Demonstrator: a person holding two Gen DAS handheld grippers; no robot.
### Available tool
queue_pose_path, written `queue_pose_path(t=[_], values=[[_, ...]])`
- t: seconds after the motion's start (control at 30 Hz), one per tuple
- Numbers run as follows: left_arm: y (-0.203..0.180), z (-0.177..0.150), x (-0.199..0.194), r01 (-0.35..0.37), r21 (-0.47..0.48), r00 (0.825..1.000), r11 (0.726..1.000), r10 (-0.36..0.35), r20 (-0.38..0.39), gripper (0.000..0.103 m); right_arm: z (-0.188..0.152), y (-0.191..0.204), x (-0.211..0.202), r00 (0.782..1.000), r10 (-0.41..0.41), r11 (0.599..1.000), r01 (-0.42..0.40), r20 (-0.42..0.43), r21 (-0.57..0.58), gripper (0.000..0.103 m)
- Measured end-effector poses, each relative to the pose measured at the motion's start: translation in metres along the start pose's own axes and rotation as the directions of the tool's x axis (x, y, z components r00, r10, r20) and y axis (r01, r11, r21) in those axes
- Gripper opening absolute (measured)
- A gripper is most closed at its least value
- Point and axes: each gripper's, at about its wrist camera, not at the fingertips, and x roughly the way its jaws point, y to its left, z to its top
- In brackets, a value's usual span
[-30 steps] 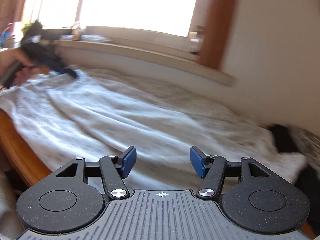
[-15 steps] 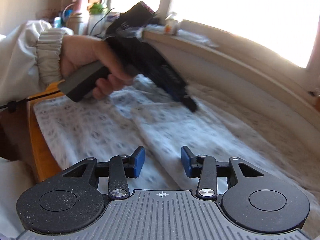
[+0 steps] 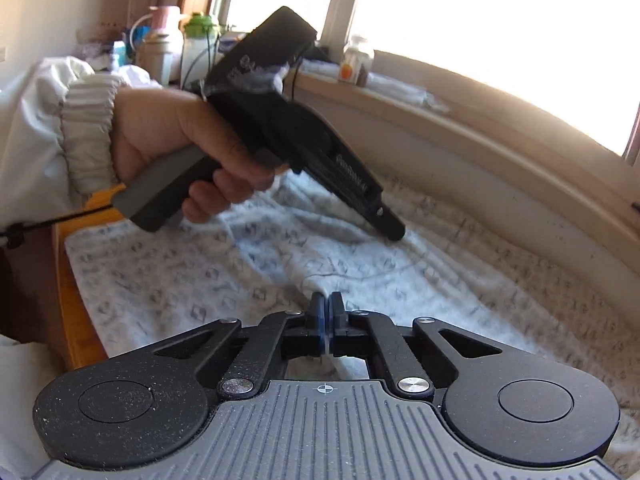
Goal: Fold clothes
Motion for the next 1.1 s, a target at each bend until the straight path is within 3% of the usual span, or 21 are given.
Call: queue_pose_path(t=[0.1, 0.23, 0.33, 0.4, 0.43, 0.53, 0.57, 0.6, 0.63, 0.67, 0.7, 0.9, 1.1], values=[[0.002, 0.003, -0.006, 0.009, -0.013, 1.000, 1.000, -0.009, 0.027, 0.000, 0.003, 0.002, -0.003, 1.000, -0.007, 1.000, 0.007, 0.018, -0.021, 0.002], [0.004, 0.001, -0.006, 0.028, -0.016, 0.999, 0.999, -0.028, -0.017, 0.000, 0.002, 0.004, -0.001, 1.000, -0.004, 0.999, 0.004, 0.002, -0.035, 0.002], [0.008, -0.002, 0.001, 0.046, -0.059, 0.997, 0.997, -0.050, -0.065, 0.015, -0.002, 0.006, 0.008, 0.999, 0.012, 0.999, -0.014, -0.040, -0.041, 0.005], [0.008, -0.004, 0.007, 0.034, -0.051, 0.997, 0.998, -0.037, -0.065, 0.034, -0.005, 0.010, 0.015, 0.999, 0.014, 0.999, -0.016, -0.051, -0.051, 0.018], [0.009, -0.005, 0.011, 0.035, -0.047, 0.997, 0.998, -0.039, -0.069, 0.036, -0.006, 0.012, 0.018, 0.999, 0.010, 0.998, -0.013, -0.052, -0.057, 0.025], [0.008, -0.005, 0.016, 0.039, -0.031, 0.997, 0.999, -0.041, -0.061, 0.036, -0.006, 0.016, 0.024, 0.999, -0.002, 0.997, -0.002, -0.054, -0.074, 0.027], [0.007, -0.005, 0.017, 0.035, -0.025, 0.998, 0.999, -0.037, -0.058, 0.028, -0.005, 0.016, 0.026, 0.999, -0.006, 0.997, 0.002, -0.054, -0.071, 0.027], [0.005, -0.005, 0.017, 0.030, -0.014, 0.998, 0.999, -0.031, -0.053, 0.010, -0.005, 0.015, 0.026, 0.999, 0.001, 0.998, -0.004, -0.054, -0.063, 0.026], [0.004, -0.006, 0.016, 0.028, 0.000, 0.998, 1.000, -0.028, -0.050, 0.009, -0.004, 0.013, 0.026, 0.998, 0.012, 0.998, -0.015, -0.055, -0.053, 0.016], [0.003, -0.007, 0.015, 0.026, 0.013, 0.999, 1.000, -0.025, -0.047, 0.008, -0.003, 0.012, 0.024, 0.999, 0.016, 0.999, -0.018, -0.050, -0.050, 0.005], [0.002, -0.008, 0.012, 0.031, 0.013, 0.999, 0.999, -0.031, -0.042, 0.008, -0.003, 0.010, 0.021, 0.999, 0.015, 0.999, -0.017, -0.043, -0.044, 0.004], [-0.016, 0.001, -0.023, 0.040, 0.055, 0.999, 0.998, -0.040, 0.002, 0.008, 0.011, 0.001, -0.015, 0.999, 0.026, 1.000, -0.026, 0.036, 0.000, 0.002], [-0.029, 0.007, -0.054, 0.023, 0.101, 1.000, 0.995, -0.023, -0.002, 0.008, 0.025, 0.010, -0.036, 0.996, 0.047, 0.998, -0.044, 0.076, -0.051, 0.002]])
